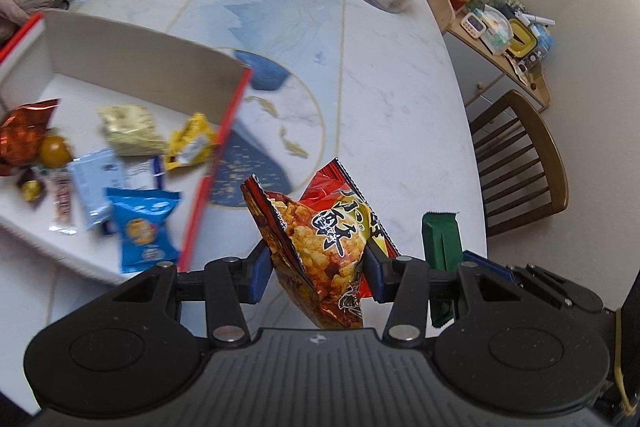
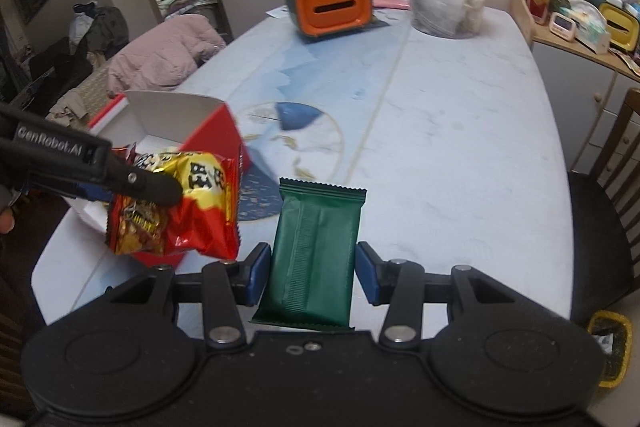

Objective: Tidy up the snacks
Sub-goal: 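Carry the chip bag and green bar into the box with both grippers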

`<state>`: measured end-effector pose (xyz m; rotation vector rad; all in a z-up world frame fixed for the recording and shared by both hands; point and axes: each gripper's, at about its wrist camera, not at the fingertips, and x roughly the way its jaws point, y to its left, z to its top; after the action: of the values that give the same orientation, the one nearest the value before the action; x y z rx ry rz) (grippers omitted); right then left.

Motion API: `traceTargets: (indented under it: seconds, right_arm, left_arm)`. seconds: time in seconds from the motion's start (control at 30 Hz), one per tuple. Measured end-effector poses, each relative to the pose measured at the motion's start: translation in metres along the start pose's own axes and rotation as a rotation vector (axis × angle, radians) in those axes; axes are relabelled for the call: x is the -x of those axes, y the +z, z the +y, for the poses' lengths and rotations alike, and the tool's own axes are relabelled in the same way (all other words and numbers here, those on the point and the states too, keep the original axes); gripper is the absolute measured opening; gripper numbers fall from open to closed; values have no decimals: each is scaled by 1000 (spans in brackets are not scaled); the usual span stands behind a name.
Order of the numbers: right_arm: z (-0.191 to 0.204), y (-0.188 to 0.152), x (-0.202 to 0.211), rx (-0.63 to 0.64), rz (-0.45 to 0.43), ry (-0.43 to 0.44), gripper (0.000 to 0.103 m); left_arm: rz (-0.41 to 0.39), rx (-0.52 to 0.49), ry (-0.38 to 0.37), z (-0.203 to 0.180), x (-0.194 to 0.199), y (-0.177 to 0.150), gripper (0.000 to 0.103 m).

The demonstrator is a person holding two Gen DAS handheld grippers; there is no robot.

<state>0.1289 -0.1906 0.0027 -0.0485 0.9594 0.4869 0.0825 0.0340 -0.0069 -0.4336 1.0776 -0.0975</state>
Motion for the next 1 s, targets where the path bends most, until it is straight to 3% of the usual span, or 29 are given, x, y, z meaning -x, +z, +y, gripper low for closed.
traceTargets:
  seconds: [0.27, 0.63, 1.0]
  right_arm:
    - [52, 13, -10, 51, -12, 35, 44]
    - [125, 43, -48, 138, -14, 62, 44]
    - [176, 65, -104, 206, 29, 33, 44]
  left_arm:
    - [-43, 14, 16, 41, 36, -3, 46]
    - [-124, 67, 105, 117, 66, 20, 46]
    - [-162, 88, 192, 176, 58, 60, 46]
